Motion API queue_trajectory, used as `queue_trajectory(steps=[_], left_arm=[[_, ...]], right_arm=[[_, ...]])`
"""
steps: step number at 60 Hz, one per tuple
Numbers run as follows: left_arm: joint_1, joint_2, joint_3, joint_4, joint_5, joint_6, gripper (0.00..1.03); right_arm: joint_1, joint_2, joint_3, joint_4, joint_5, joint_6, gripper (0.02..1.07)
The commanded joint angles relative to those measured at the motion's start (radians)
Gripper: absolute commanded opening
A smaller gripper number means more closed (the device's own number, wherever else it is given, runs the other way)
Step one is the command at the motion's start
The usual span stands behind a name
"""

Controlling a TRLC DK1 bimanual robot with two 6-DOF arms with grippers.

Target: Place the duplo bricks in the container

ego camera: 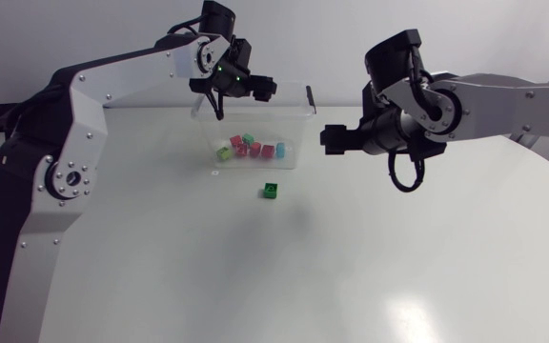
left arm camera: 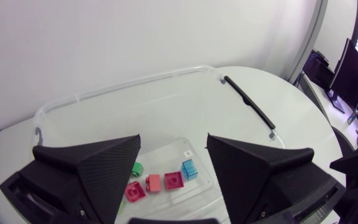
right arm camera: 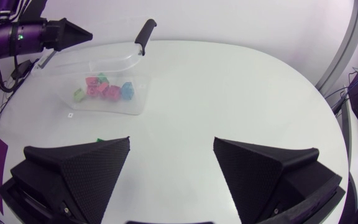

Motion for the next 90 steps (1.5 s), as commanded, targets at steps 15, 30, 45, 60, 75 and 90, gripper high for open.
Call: queue_trajectory(steps=[15, 30, 45, 60, 75, 90], left_arm=[[-0.025, -0.251, -0.214, 0.028, -0.002, 0.001, 0.75], [-0.060, -0.515, -0.574, 0.156, -0.019, -0.021, 0.75], [-0.086, -0.623, -0.843, 0.159, -0.050, -0.044, 0.75], [-0.164, -0.557, -0.966, 0.186, -0.093, -0.103, 0.75], [-0.204, -0.370, -0.831, 0.104, -0.113, -0.168, 0.75], [-0.221, -0.208, -0.683, 0.039, -0.114, -0.214, 0.75]], right_arm=[[-0.006, -0.007, -0.044, 0.008, -0.012, -0.015, 1.00], [0.004, -0.011, -0.051, 0.008, -0.012, -0.012, 1.01], [0.006, -0.028, -0.068, 0.002, -0.012, -0.014, 1.01], [0.013, -0.036, -0.074, 0.000, -0.012, -0.012, 1.01], [0.017, -0.034, -0.077, 0.000, -0.007, -0.014, 1.01], [0.013, -0.031, -0.088, 0.005, -0.009, -0.020, 1.01]])
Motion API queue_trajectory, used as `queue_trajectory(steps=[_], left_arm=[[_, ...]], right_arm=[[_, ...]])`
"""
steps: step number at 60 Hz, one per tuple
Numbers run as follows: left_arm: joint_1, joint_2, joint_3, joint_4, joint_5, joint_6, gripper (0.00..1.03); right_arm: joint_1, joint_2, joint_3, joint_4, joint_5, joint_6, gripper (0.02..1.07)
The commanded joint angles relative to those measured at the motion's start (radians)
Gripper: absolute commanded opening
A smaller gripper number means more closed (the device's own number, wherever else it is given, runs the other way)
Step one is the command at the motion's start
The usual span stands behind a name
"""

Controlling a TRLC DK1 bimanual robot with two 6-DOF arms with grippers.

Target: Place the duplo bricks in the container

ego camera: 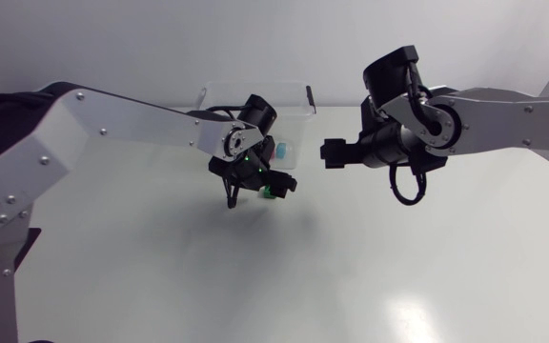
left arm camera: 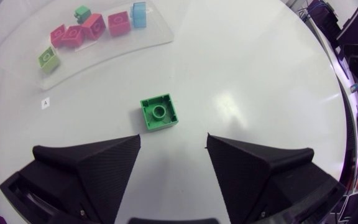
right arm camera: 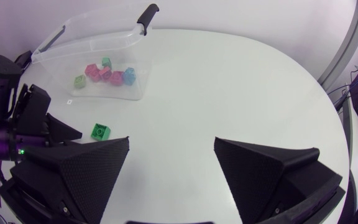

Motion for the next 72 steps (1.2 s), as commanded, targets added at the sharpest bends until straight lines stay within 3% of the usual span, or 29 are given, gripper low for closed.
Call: queue_trajectory(steps=[1, 16, 43, 52, 72], left_arm=[[-0.008, 0.059, 0.080, -0.022, -0.005, -0.047, 0.75], [-0.008, 0.149, 0.188, -0.063, -0.076, -0.064, 0.75], [-0.022, 0.192, 0.261, -0.134, -0.108, -0.085, 0.74], [-0.025, 0.214, 0.298, -0.168, -0.111, -0.101, 0.60], [-0.025, 0.244, 0.363, -0.258, -0.128, -0.125, 0.58]], right_arm=[[0.004, -0.014, -0.025, 0.005, 0.007, -0.019, 1.01], [-0.013, -0.025, -0.045, 0.007, 0.006, -0.033, 1.01], [-0.021, -0.034, -0.060, 0.015, 0.004, -0.035, 1.01], [-0.022, -0.040, -0.068, 0.018, 0.004, -0.035, 1.01], [-0.025, -0.046, -0.075, 0.019, 0.002, -0.033, 1.01]])
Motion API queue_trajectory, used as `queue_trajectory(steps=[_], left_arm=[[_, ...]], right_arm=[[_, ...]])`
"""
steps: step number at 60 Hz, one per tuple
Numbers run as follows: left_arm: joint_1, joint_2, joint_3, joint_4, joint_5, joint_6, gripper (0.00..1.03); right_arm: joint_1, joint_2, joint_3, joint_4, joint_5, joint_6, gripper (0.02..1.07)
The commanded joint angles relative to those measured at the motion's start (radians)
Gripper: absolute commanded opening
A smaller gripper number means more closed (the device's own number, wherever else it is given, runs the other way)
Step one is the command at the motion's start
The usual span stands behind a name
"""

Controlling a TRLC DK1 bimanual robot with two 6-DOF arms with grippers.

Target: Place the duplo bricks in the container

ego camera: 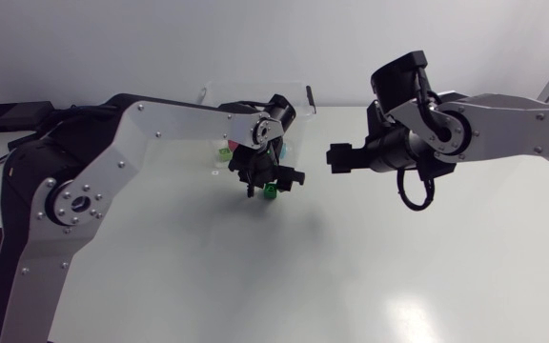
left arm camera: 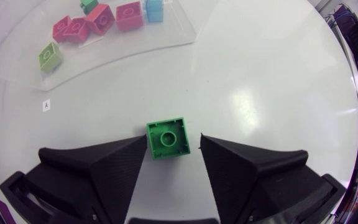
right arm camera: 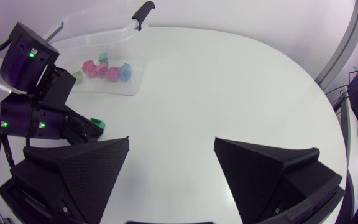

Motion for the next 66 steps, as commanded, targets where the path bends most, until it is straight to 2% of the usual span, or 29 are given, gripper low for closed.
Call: queue_trajectory(steps=[1, 4, 13, 25, 35, 44, 48, 54, 66], left_arm=[[-0.006, 0.036, 0.034, -0.024, -0.009, -0.031, 0.58], [-0.006, 0.036, 0.034, -0.025, -0.009, -0.033, 0.57], [-0.001, 0.051, 0.052, -0.037, -0.010, -0.040, 0.42], [0.000, 0.072, 0.069, -0.050, -0.010, -0.046, 0.28], [-0.009, 0.034, 0.032, -0.059, -0.015, -0.046, 0.26], [-0.006, -0.129, -0.074, -0.039, -0.016, -0.039, 0.25], [0.017, -0.214, -0.090, -0.036, -0.016, -0.027, 0.25], [0.054, -0.297, -0.074, -0.028, -0.016, -0.005, 0.25], [0.115, -0.326, 0.017, -0.027, -0.015, 0.018, 0.25]], right_arm=[[-0.008, -0.014, -0.032, 0.016, 0.003, -0.010, 1.01], [-0.008, -0.016, -0.034, 0.017, 0.003, -0.010, 1.01], [-0.008, -0.017, -0.035, 0.017, 0.003, -0.008, 1.01], [-0.010, -0.025, -0.037, 0.017, 0.003, -0.011, 1.01], [-0.010, -0.028, -0.040, 0.017, 0.003, -0.013, 1.01], [-0.010, -0.034, -0.040, 0.017, 0.003, -0.013, 1.01], [-0.010, -0.034, -0.040, 0.019, 0.003, -0.013, 1.01], [-0.005, -0.034, -0.040, 0.019, 0.003, -0.010, 1.01], [0.003, -0.036, -0.037, 0.019, 0.003, -0.008, 1.01]])
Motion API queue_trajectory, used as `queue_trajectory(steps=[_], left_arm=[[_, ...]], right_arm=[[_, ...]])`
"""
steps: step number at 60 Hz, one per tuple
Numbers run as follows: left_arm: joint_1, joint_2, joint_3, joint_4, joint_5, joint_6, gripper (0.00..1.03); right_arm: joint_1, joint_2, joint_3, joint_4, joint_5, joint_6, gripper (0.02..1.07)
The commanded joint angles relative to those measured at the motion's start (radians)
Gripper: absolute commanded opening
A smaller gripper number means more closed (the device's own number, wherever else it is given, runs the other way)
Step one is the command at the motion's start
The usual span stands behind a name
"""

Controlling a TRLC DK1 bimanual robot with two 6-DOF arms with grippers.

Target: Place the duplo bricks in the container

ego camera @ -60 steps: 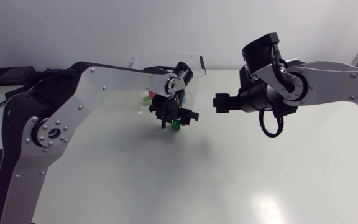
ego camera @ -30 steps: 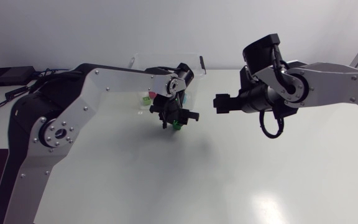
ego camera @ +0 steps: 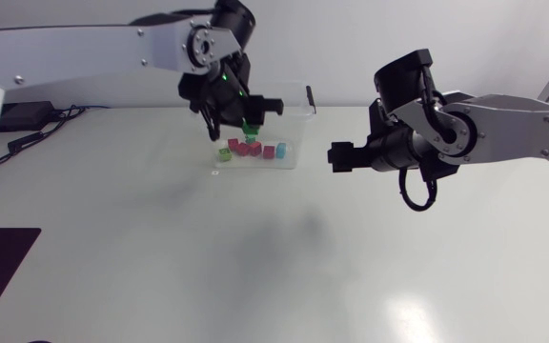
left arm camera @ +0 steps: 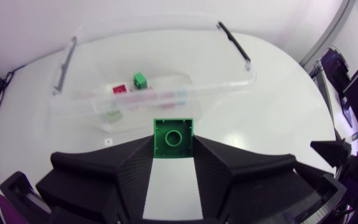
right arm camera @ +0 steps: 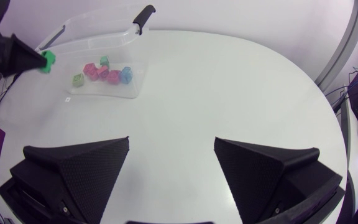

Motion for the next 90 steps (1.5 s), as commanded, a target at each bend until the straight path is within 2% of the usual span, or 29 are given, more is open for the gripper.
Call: queue_trajectory(steps=[1, 20, 31, 34, 40, 42, 54, 59, 65, 72, 90], left_arm=[[0.023, -0.001, 0.046, -0.004, -0.009, 0.015, 0.25], [0.109, 0.095, 0.204, 0.119, -0.009, 0.055, 0.25], [0.146, 0.219, 0.318, 0.128, -0.009, 0.098, 0.26], [0.157, 0.242, 0.334, 0.126, -0.009, 0.101, 0.36], [0.169, 0.265, 0.345, 0.125, -0.010, 0.107, 0.63], [0.171, 0.269, 0.344, 0.123, -0.010, 0.110, 0.69], [0.177, 0.249, 0.341, 0.111, -0.012, 0.136, 0.85], [0.180, 0.213, 0.333, 0.094, -0.012, 0.138, 0.85], [0.181, 0.129, 0.272, 0.080, -0.012, 0.141, 0.86], [0.187, -0.011, 0.130, 0.112, -0.012, 0.153, 0.86], [0.253, -0.386, -0.334, 0.298, -0.016, 0.205, 0.86]], right_arm=[[0.002, -0.018, -0.024, 0.004, 0.003, -0.008, 1.01], [0.003, -0.026, -0.028, 0.003, 0.004, -0.011, 1.01], [0.002, -0.026, -0.036, 0.004, 0.004, -0.014, 1.01], [0.002, -0.026, -0.037, 0.004, 0.004, -0.015, 1.01], [0.002, -0.029, -0.037, 0.004, 0.003, -0.017, 1.01], [0.002, -0.029, -0.037, 0.004, 0.003, -0.017, 1.01], [0.003, -0.038, -0.037, 0.004, 0.004, -0.017, 1.01], [0.003, -0.052, -0.036, 0.003, 0.006, -0.018, 1.01], [0.002, -0.078, -0.039, -0.001, 0.011, -0.025, 1.01], [-0.009, -0.115, -0.048, -0.011, 0.015, -0.035, 1.01], [-0.048, -0.253, -0.128, -0.008, 0.044, -0.075, 1.01]])
